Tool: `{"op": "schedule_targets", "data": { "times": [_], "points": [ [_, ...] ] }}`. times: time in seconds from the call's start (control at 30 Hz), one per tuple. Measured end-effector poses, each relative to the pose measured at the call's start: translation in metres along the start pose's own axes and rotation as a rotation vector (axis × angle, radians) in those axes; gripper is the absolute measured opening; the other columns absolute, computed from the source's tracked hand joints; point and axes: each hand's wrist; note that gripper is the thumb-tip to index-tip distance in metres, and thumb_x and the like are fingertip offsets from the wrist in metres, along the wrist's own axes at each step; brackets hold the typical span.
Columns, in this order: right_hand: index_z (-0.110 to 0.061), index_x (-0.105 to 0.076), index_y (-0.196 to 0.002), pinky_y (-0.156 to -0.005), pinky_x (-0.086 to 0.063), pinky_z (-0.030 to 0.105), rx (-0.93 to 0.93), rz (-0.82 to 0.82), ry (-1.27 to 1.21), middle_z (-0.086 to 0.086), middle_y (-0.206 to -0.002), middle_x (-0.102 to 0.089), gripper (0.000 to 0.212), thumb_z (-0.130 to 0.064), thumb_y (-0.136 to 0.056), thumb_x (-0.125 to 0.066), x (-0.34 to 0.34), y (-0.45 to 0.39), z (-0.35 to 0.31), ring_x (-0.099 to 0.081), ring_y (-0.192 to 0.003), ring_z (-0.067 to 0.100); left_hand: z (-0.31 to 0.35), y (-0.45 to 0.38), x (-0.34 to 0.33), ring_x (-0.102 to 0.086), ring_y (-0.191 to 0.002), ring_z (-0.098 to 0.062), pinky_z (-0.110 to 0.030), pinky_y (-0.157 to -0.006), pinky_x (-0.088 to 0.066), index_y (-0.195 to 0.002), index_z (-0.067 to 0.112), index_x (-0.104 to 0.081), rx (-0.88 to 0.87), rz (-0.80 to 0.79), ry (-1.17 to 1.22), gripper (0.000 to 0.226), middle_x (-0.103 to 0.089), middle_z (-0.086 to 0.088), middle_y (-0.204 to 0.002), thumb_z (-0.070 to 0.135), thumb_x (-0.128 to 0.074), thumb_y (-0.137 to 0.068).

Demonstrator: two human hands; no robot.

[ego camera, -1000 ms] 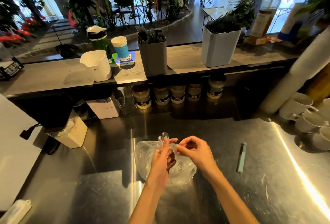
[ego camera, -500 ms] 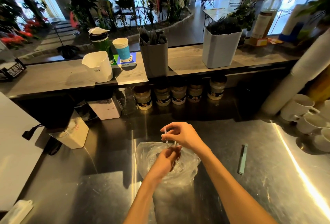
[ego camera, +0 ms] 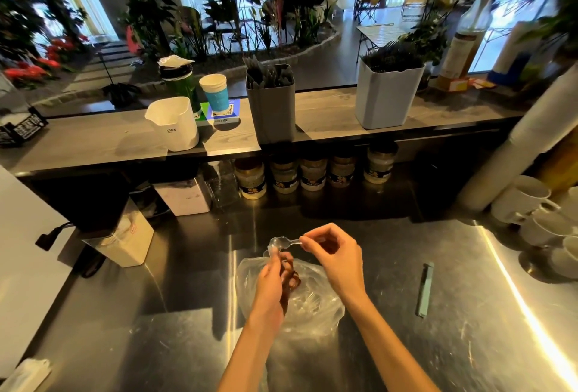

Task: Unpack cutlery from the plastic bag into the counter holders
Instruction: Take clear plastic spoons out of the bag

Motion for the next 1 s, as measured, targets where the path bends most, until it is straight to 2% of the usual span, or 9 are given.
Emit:
{"op": "schedule_targets", "data": {
  "times": [0.1, 0.17, 0.3, 0.47, 0.57, 0.7, 0.77, 0.87, 1.0],
  "points": [
    [-0.020, -0.071, -0.088, -0.079, -0.059, 0.025, 0.098, 0.021, 0.108, -0.009, -0.086, -0.072, 0.014, -0.009, -0.086, -0.078, -0.008, 0.015, 0.006, -0.072, -0.088, 0.011, -0.002, -0.004, -0.006, -0.045, -0.065, -0.016, -0.030, -0.064, -0.041, -0.111, 0.008, -0.070, -0.012, -0.035, 0.134, 0.057, -0.048, -0.012, -0.079, 0.059, -0.052, -0.093],
    [-0.022, -0.070, -0.089, -0.080, -0.057, 0.022, 0.154, 0.020, 0.180, -0.011, -0.089, -0.070, 0.021, -0.002, -0.087, -0.075, -0.011, 0.022, 0.009, -0.070, -0.091, 0.011, 0.000, -0.005, -0.010, -0.054, -0.079, -0.021, -0.033, -0.076, -0.045, -0.116, 0.008, -0.071, -0.009, -0.059, 0.203, 0.067, -0.055, -0.014, -0.104, 0.066, -0.053, -0.087],
    [-0.026, -0.071, -0.094, -0.080, -0.057, 0.019, 0.160, 0.071, 0.210, -0.015, -0.091, -0.071, 0.018, -0.010, -0.088, -0.077, -0.013, 0.024, 0.009, -0.070, -0.093, 0.008, 0.003, 0.001, -0.017, -0.070, -0.106, -0.032, -0.042, -0.101, -0.051, -0.118, 0.003, -0.068, -0.027, -0.073, 0.137, 0.072, -0.071, -0.022, -0.113, 0.064, -0.036, -0.096],
    [-0.027, -0.074, -0.097, -0.080, -0.055, 0.017, 0.156, -0.030, 0.257, -0.015, -0.089, -0.073, 0.008, -0.029, -0.090, -0.076, -0.009, 0.019, 0.010, -0.070, -0.091, 0.007, 0.010, -0.003, -0.018, -0.070, -0.084, -0.025, -0.035, -0.086, -0.053, -0.081, 0.011, -0.066, -0.043, 0.038, 0.151, 0.050, -0.069, -0.013, -0.086, 0.055, -0.046, -0.097],
    [-0.021, -0.071, -0.096, -0.078, -0.057, 0.020, -0.032, 0.031, 0.091, -0.010, -0.089, -0.073, 0.012, -0.028, -0.089, -0.077, -0.004, 0.016, 0.013, -0.071, -0.089, 0.007, 0.018, -0.012, -0.014, -0.043, -0.060, -0.012, -0.027, -0.066, -0.038, -0.065, 0.019, -0.045, -0.060, 0.059, 0.341, 0.049, -0.042, 0.001, -0.064, 0.056, -0.043, -0.098],
    [-0.014, -0.066, -0.108, -0.076, -0.063, 0.030, -0.348, -0.288, 0.060, 0.001, -0.102, -0.072, 0.040, -0.032, -0.079, -0.086, -0.008, 0.017, 0.020, -0.073, -0.090, 0.017, 0.024, -0.020, -0.009, -0.030, -0.055, -0.011, -0.027, -0.060, -0.029, -0.060, 0.020, -0.038, -0.025, 0.008, 0.476, 0.054, -0.032, 0.003, -0.059, 0.058, -0.042, -0.099],
    [-0.010, -0.062, -0.114, -0.070, -0.062, 0.025, -0.382, -0.356, 0.067, 0.006, -0.104, -0.070, 0.044, -0.026, -0.080, -0.085, -0.012, 0.023, 0.019, -0.074, -0.083, 0.016, 0.023, -0.022, -0.009, -0.031, -0.053, -0.012, -0.028, -0.060, -0.031, -0.059, 0.019, -0.039, -0.027, -0.001, 0.469, 0.055, -0.034, 0.003, -0.059, 0.057, -0.042, -0.099],
    [-0.004, -0.066, -0.109, -0.066, -0.060, 0.024, -0.339, -0.280, 0.001, 0.011, -0.093, -0.072, 0.029, -0.017, -0.086, -0.078, -0.011, 0.024, 0.018, -0.074, -0.072, 0.016, 0.024, -0.019, -0.008, -0.037, -0.057, -0.013, -0.028, -0.065, -0.037, -0.061, 0.018, -0.042, -0.044, -0.006, 0.485, 0.053, -0.039, 0.002, -0.061, 0.055, -0.042, -0.100],
    [-0.009, -0.074, -0.099, -0.069, -0.061, 0.025, -0.301, -0.236, 0.048, 0.009, -0.085, -0.076, 0.011, -0.016, -0.091, -0.073, 0.005, 0.015, 0.023, -0.076, -0.077, 0.020, 0.028, -0.017, -0.001, -0.059, -0.070, -0.017, -0.035, -0.085, -0.048, -0.071, 0.016, -0.045, -0.094, -0.005, 0.552, 0.044, -0.047, 0.001, -0.061, 0.045, -0.042, -0.103]
  ]
}}
Point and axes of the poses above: each hand's wrist, its own y-axis away from the middle knuckle, its own x-axis out of the back of the hand, z = x × y
